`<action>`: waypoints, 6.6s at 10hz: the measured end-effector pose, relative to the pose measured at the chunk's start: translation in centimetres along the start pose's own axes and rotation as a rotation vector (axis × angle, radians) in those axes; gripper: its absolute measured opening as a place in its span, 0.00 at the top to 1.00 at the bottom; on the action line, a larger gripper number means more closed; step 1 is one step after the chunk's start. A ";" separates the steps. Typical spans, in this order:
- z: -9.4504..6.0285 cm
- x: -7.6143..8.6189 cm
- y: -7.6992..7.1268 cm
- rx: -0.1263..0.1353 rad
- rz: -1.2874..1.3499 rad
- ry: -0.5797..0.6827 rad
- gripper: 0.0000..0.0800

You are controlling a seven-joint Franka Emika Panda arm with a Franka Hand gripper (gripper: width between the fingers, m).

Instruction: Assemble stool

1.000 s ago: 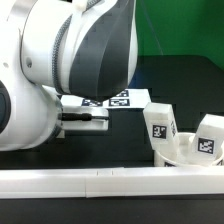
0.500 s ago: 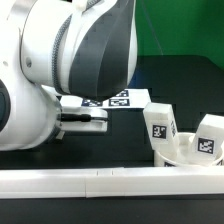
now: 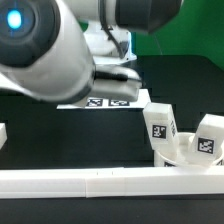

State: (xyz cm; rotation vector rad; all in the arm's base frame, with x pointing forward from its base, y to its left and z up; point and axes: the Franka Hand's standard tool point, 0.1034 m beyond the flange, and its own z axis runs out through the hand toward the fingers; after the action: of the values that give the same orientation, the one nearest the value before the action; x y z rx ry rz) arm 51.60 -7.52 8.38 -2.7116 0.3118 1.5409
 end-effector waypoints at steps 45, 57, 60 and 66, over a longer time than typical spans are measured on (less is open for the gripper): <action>-6.3 -1.9 -21.2 -0.309 -0.473 1.341 0.59; -4.7 -0.4 -20.9 -0.328 -0.489 1.340 0.59; -4.3 -0.2 -20.9 -0.328 -0.493 1.346 0.59; -4.1 0.2 -21.1 -0.317 -0.510 1.407 0.59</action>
Offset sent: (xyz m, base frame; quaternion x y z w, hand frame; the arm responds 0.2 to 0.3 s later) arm 0.0000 0.0000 0.0000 0.0000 0.0650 0.0000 0.9979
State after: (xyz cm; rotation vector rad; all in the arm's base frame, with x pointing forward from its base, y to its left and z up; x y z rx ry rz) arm 58.87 12.75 8.39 -3.1633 -0.6456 -0.6019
